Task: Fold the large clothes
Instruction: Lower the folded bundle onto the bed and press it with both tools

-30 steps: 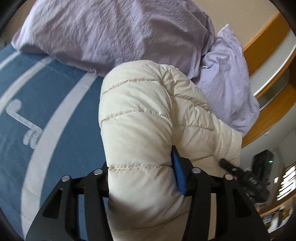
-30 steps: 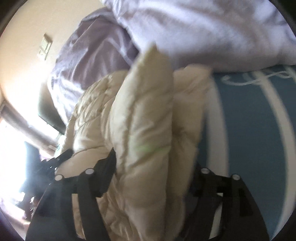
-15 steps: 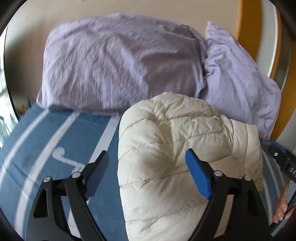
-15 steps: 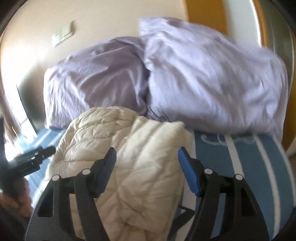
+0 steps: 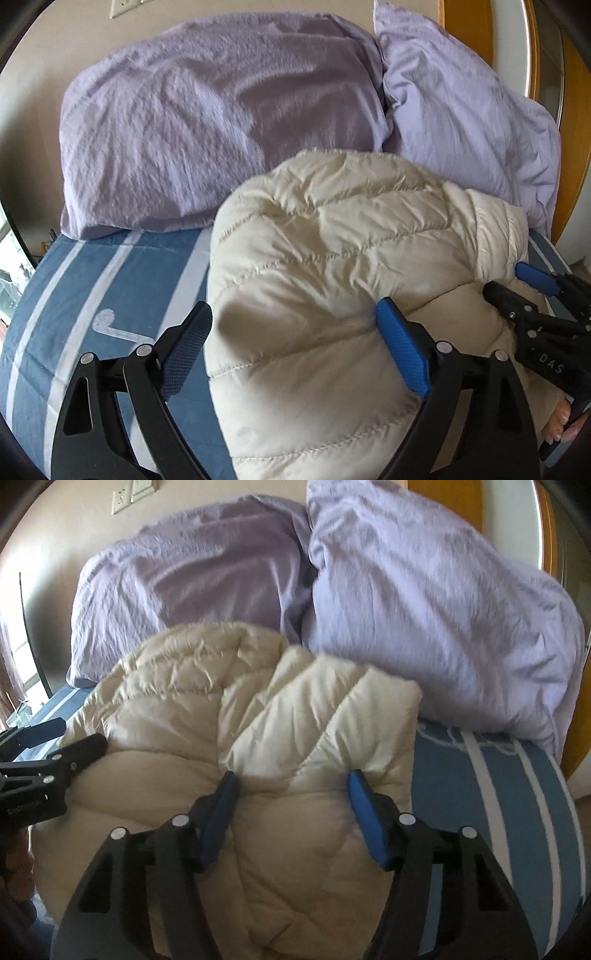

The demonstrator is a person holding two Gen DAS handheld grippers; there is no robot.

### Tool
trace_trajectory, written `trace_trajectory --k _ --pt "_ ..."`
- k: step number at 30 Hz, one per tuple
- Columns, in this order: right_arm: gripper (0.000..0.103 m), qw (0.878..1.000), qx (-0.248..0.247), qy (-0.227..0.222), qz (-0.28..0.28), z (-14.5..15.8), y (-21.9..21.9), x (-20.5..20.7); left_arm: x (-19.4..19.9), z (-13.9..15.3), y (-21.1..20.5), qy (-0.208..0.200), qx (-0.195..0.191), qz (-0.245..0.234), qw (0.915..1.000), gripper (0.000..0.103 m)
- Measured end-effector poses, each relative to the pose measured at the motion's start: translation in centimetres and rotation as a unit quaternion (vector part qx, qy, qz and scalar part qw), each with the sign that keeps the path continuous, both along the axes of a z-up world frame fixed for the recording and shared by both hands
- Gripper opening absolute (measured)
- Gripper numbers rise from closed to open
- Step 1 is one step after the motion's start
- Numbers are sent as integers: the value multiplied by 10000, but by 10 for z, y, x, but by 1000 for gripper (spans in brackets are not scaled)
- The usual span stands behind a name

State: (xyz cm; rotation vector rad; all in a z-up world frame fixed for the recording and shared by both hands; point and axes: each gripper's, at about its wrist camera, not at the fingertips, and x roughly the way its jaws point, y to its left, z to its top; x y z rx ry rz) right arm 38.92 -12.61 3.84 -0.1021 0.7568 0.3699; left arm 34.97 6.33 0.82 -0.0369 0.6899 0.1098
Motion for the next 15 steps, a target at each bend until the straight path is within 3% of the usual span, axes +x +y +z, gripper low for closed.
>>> trace_trajectory --k 15 --pt "60 9991 210 343 -133 -22 -8 6 12 -23 0 156 -123 -37 9998 95"
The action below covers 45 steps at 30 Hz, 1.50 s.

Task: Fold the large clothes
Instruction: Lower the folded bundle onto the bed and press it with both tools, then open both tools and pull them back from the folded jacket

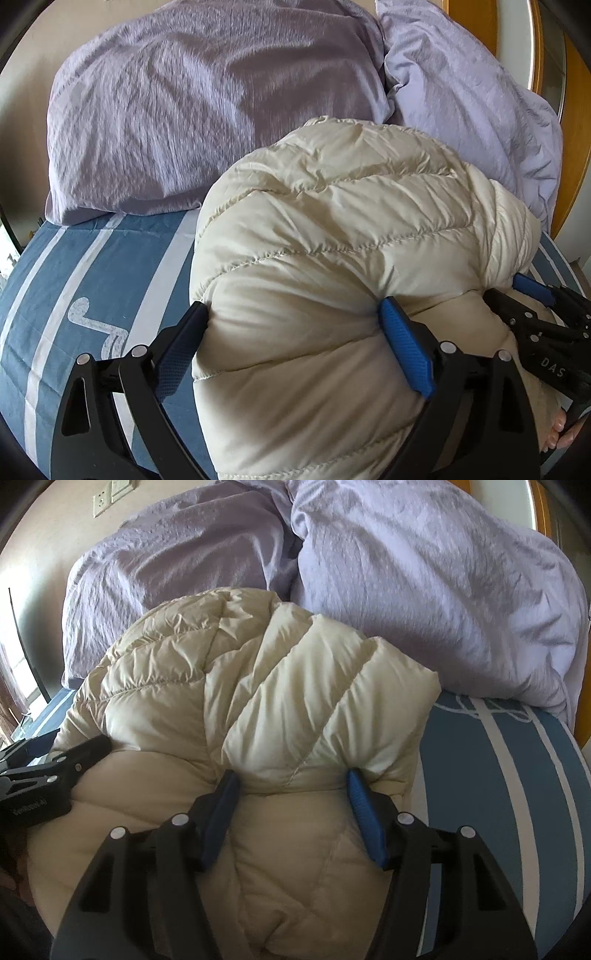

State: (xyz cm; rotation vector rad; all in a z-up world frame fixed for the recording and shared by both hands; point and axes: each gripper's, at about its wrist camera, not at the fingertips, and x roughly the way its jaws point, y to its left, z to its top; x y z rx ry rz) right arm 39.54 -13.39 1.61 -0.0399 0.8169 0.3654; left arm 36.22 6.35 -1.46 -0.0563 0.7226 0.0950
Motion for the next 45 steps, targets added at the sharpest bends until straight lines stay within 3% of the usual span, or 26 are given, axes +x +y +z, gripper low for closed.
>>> trace_trajectory --k 8,25,28,37,41,45 --pt "60 9999 39 136 -66 -4 -3 2 6 -8 2 80 -11 -22 10000 98" --pt "64 9992 330 218 -78 -6 -8 5 11 -20 17 264 -494 -15 9984 102" --pt "79 9984 494 225 -156 8 -18 -6 -6 -10 18 203 -431 10 9989 102" --pt "100 9993 272 131 -228 37 -30 -80 -90 13 14 117 -358 92 9992 102" --pt "101 9995 -28 -14 -321 47 -34 -125 -124 13 10 185 -403 141 9989 102" --pt "101 9994 25 3 -337 52 -40 -153 -159 14 4 207 -512 206 9983 102"
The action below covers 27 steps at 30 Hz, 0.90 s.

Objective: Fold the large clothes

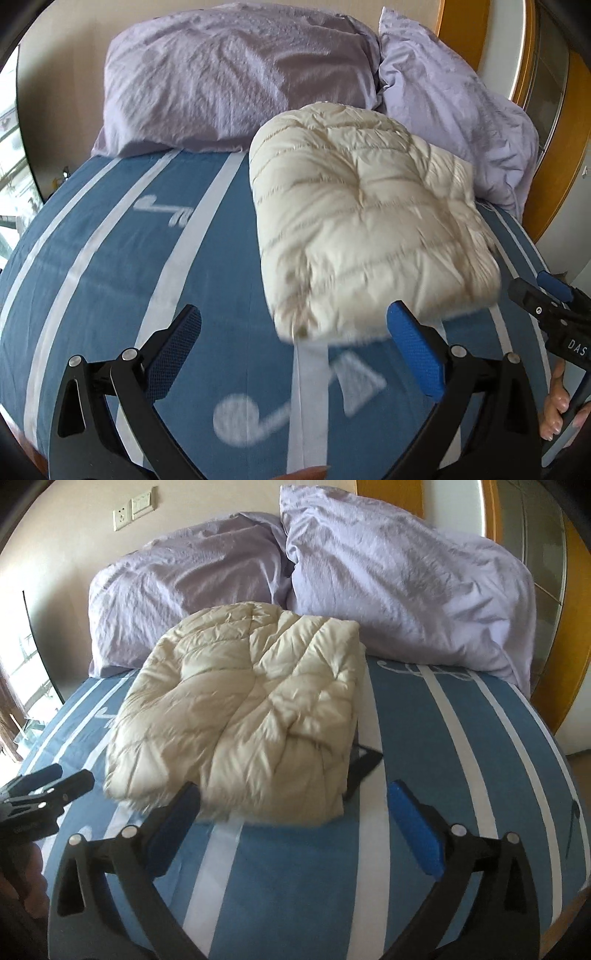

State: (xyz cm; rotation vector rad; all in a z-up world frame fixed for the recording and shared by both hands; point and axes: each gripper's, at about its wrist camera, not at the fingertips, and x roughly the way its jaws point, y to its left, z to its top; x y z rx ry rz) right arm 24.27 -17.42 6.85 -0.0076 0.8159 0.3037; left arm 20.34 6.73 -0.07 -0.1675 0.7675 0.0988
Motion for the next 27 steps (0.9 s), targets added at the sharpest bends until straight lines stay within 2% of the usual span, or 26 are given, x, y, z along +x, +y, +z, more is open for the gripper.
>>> trace_trajectory --k 7,15,27 --pt "101 9993 141 359 5 -5 -11 -35 -42 -2 -6 46 -114 94 9999 102" --pt "101 9966 439 686 104 -5 -24 -66 -68 2 -9 87 -272 79 9996 102" --pt "101 9957 610 610 330 22 -29 -93 -92 25 -29 -81 -402 -213 9989 102"
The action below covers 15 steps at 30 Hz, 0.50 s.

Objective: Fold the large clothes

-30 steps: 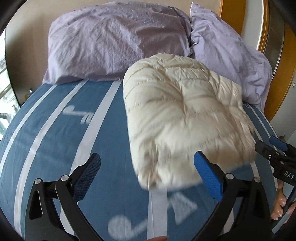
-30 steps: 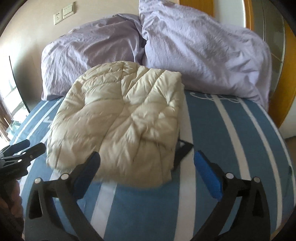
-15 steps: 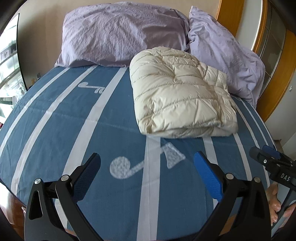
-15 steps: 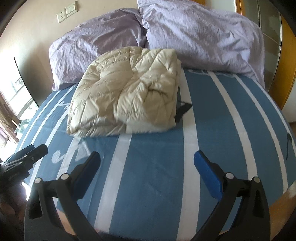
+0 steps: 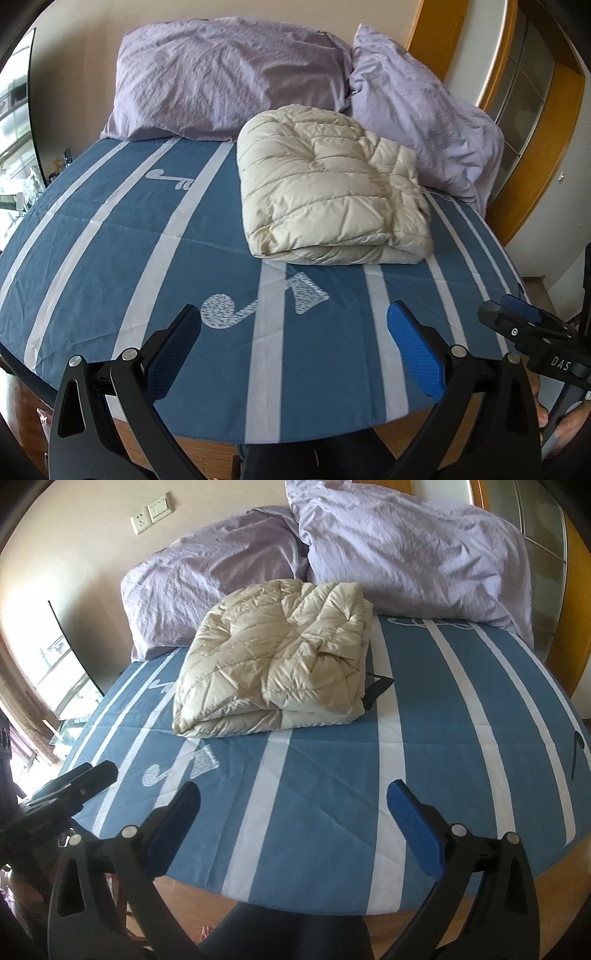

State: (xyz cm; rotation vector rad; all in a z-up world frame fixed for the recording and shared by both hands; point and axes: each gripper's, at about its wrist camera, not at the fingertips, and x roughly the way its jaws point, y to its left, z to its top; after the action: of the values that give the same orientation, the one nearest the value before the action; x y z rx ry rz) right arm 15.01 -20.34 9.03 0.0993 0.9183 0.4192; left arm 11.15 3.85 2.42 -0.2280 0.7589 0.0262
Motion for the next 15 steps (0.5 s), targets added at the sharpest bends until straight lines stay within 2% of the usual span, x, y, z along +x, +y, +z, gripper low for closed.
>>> trace_trajectory --k 15 --pt "101 9997 223 69 81 7 -1 -6 -6 2 -11 6 -76 -120 9999 102"
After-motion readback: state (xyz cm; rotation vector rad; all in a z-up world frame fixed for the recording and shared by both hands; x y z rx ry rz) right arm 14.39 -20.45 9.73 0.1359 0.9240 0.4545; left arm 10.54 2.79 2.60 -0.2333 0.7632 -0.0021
